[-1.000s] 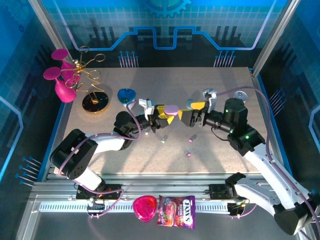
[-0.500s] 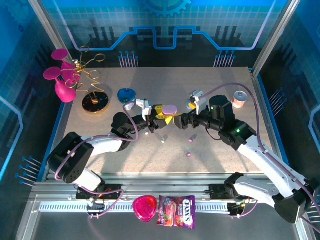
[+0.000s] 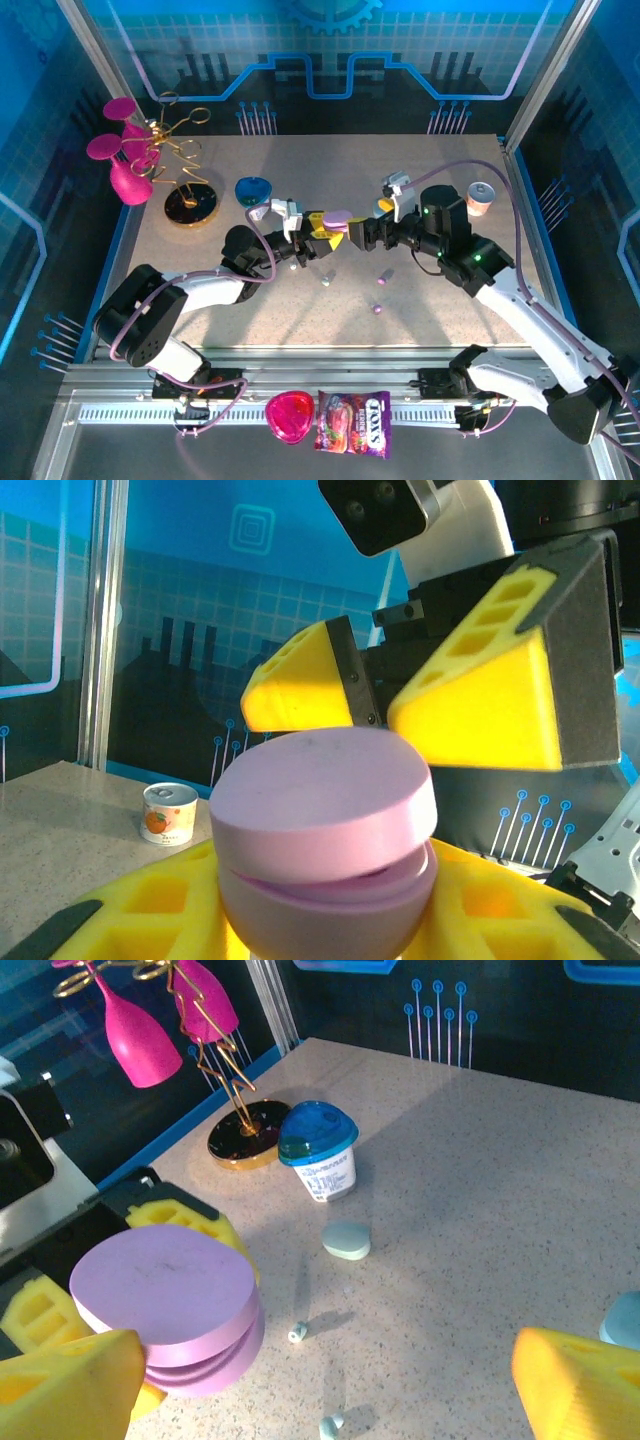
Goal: Insert wireless bluetooth earbuds into charging case
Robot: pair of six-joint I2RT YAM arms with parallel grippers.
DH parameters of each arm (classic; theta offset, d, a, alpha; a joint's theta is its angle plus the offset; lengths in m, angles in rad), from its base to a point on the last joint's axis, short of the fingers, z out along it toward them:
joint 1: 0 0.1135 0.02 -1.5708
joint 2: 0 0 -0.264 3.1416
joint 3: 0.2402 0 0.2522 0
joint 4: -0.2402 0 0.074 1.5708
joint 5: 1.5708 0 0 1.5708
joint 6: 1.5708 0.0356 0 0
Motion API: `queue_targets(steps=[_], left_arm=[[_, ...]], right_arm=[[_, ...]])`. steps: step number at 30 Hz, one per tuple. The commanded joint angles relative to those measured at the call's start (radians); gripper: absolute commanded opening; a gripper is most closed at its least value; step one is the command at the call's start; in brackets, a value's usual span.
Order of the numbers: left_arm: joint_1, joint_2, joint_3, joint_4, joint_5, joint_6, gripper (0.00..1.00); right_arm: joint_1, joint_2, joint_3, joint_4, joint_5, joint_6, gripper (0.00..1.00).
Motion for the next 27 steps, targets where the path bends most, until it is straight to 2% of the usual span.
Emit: queue_targets(steps=[1, 8, 13, 20, 27], left_arm=[[0.000, -0.027, -0.010, 0.037, 0.056, 0.025, 0.34], [-0.001, -0.026, -0.025, 0.038, 0.062, 0.054, 0.34], [-0.001, -0.023, -0.032, 0.037, 0.057, 0.067, 0.34], [0.011, -0.003, -0.036, 0.037, 0.044, 0.074, 0.34], [0.029, -0.015, -0.046, 0.038, 0.045, 0.078, 0.34]], right_arm=[[-0.017, 0.024, 0.040, 0.028, 0.010, 0.018, 0.95], [-0.039, 0.047, 0.068, 0.037, -0.010, 0.053, 0.94], [-0.052, 0.072, 0.129, -0.052, -0.030, 0.084, 0.94], [-0.068, 0.004, 0.100, -0.097, -0.062, 0.161, 0.95], [-0.193, -0.103, -0.038, -0.193, -0.095, 0.176, 1.00]])
